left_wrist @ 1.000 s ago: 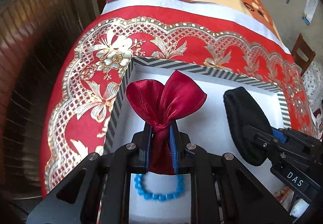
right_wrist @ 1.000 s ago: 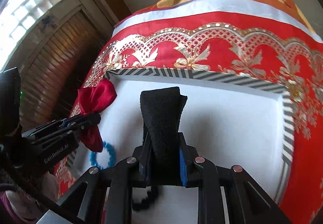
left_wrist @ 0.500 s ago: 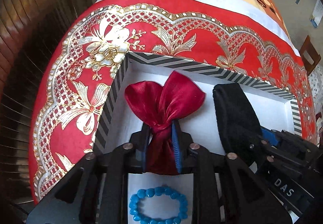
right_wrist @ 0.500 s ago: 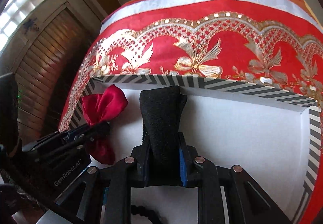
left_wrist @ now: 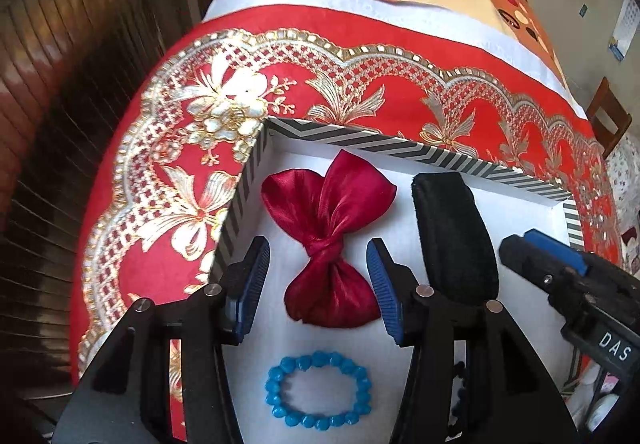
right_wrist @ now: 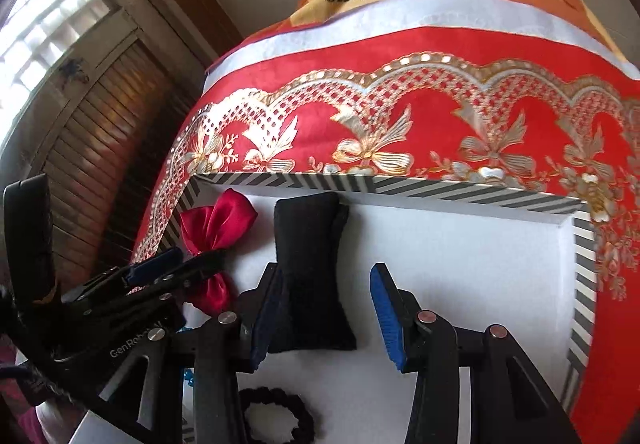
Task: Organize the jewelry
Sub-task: 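Carry the bow and hair tie into the tray and open both tools, then withdraw both tools from the tray back toward the jewelry pile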
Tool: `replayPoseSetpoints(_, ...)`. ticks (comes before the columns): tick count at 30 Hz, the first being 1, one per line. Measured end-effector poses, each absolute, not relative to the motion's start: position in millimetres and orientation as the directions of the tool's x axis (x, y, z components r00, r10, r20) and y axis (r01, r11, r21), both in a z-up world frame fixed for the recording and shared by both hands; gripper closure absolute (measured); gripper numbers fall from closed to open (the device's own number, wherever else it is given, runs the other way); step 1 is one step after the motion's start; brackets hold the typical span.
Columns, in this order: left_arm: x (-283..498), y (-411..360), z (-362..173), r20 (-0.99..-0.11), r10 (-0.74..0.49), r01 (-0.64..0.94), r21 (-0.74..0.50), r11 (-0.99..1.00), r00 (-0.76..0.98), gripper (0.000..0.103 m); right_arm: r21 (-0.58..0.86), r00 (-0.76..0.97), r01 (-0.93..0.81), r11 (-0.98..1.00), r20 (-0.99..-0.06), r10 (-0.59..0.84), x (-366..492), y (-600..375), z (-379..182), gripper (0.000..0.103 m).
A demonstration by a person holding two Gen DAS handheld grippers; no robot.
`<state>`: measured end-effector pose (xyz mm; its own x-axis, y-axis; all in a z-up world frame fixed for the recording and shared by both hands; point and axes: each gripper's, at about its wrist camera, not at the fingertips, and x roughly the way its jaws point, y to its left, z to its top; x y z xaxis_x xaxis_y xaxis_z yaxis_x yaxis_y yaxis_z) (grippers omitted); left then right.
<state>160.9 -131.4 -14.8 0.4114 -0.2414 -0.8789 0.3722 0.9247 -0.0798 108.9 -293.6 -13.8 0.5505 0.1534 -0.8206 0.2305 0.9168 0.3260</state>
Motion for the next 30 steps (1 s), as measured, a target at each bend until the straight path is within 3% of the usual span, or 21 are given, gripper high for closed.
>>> replayPoseSetpoints(30,19.4,-111.3,28.2,-0.818,-0.203,0.343,-0.008,0.939,0.538,0.053,0.226,0.604,0.259,0.939,-0.797,0.025,-32.6,-284.0,17.4,0.057)
